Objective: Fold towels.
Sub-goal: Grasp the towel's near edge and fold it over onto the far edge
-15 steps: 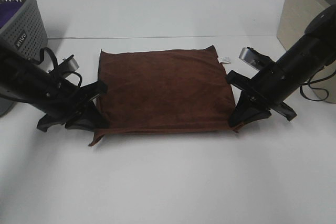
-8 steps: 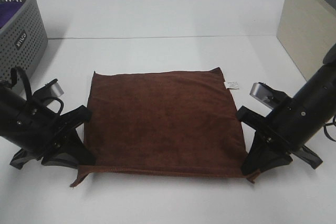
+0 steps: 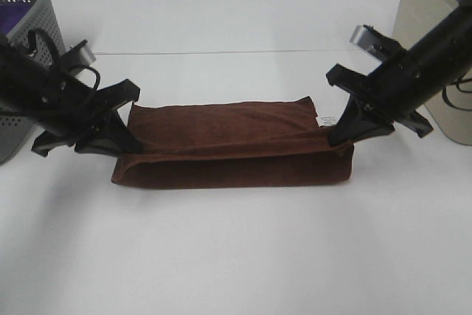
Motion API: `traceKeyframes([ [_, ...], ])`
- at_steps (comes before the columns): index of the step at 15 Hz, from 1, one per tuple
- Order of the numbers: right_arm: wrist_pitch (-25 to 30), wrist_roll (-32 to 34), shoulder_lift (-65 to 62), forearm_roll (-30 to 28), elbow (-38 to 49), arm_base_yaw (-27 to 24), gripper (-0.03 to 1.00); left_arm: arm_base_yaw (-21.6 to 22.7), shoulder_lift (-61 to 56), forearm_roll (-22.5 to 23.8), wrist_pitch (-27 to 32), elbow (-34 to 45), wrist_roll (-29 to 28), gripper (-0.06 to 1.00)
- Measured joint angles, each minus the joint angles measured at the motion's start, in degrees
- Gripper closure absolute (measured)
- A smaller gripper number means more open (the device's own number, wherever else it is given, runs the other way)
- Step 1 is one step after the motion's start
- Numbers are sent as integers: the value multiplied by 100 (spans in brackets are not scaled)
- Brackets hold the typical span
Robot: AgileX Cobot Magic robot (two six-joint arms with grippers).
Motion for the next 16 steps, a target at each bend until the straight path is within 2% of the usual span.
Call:
traceKeyframes([
  [2, 103, 0, 338, -6, -710, 0, 97, 0, 286, 498, -11, -716, -493, 93],
  [4, 115, 52, 773, -34, -1289, 0, 97, 0, 705, 837, -40, -1392, -705, 93],
  [8, 86, 92, 1621, -126, -2252, 0, 97, 11, 1524, 1031, -63, -2406, -745, 93],
  [12, -115, 92, 2189, -86, -2848, 0, 97, 11, 1891, 1112, -372, -2687, -751, 93],
  [16, -327, 92, 2481, 46, -2899, 0, 97, 6, 2120, 1066, -699, -2693, -762, 93],
])
